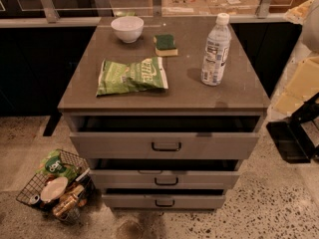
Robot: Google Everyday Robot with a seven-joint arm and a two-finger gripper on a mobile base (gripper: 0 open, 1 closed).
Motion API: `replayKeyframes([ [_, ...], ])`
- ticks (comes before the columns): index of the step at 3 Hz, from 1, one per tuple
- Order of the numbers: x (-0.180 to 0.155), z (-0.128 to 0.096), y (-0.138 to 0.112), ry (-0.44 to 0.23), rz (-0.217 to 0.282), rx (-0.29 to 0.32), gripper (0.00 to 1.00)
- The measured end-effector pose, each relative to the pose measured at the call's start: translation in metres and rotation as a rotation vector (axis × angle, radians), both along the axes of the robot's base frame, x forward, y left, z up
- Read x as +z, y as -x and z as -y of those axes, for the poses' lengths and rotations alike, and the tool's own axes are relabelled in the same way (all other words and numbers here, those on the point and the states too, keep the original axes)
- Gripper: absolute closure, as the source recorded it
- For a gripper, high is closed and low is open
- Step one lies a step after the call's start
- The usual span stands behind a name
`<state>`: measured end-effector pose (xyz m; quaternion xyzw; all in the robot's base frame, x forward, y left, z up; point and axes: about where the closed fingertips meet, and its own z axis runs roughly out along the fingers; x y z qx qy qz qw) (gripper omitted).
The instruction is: Place blue plastic bottle into white bowl
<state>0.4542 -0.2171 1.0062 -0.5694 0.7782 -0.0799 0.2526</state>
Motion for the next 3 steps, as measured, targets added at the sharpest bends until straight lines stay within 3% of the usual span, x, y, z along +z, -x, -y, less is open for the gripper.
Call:
replayKeyframes([
  [2, -0.021, 0.066, -0.079, -0.219, 0.215, -0.129, 0.00],
  [3, -0.014, 0.083, -0.134, -0.389, 0.345, -0.152, 0.00],
])
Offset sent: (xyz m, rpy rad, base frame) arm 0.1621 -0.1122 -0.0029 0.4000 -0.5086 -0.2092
